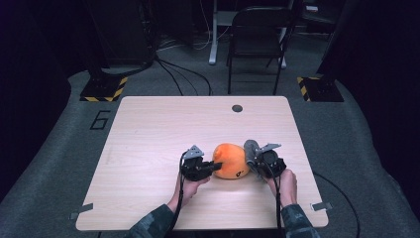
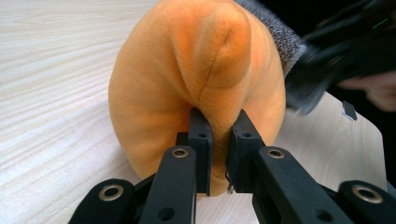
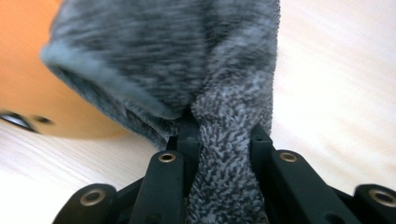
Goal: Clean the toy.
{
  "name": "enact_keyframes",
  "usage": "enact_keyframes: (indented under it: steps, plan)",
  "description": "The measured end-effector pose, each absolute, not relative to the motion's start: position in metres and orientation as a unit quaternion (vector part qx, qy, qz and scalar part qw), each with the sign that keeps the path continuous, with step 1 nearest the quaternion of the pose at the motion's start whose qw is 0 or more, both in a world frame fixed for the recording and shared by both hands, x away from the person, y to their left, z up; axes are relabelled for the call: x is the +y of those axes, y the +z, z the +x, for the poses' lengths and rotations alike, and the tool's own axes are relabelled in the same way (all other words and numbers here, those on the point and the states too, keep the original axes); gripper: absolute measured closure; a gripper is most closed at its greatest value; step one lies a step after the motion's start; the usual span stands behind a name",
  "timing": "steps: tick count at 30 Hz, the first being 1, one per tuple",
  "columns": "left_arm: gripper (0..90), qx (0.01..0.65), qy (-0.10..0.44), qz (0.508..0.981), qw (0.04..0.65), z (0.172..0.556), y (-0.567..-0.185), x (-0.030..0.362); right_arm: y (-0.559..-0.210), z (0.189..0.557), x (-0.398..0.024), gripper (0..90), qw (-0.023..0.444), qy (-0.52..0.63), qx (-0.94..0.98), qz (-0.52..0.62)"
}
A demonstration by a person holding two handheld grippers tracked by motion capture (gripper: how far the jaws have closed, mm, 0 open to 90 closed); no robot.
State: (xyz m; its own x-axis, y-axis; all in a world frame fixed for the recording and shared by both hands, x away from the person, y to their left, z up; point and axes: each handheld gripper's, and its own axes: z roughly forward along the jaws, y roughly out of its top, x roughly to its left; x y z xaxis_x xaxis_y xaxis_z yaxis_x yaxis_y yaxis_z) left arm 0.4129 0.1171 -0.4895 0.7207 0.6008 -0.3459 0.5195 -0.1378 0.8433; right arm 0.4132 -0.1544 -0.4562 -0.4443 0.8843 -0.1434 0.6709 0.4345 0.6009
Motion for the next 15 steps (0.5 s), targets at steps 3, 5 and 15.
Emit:
enact_keyframes:
  steps: [3,5,15]
  plan:
    - [81.8,0.37,0.038,0.755,0.541,0.413,-0.49,0.117,-0.429,0.402,-0.148,74.1,0.245,0.271,0.807,0.463]
    - [81.8,0.366,0.043,0.758,0.539,0.412,-0.489,0.116,-0.41,0.393,-0.136,74.1,0.255,0.308,0.804,0.439]
    - [81.6,0.36,0.045,0.762,0.537,0.411,-0.49,0.113,-0.424,0.393,-0.109,74.0,0.245,0.31,0.826,0.402]
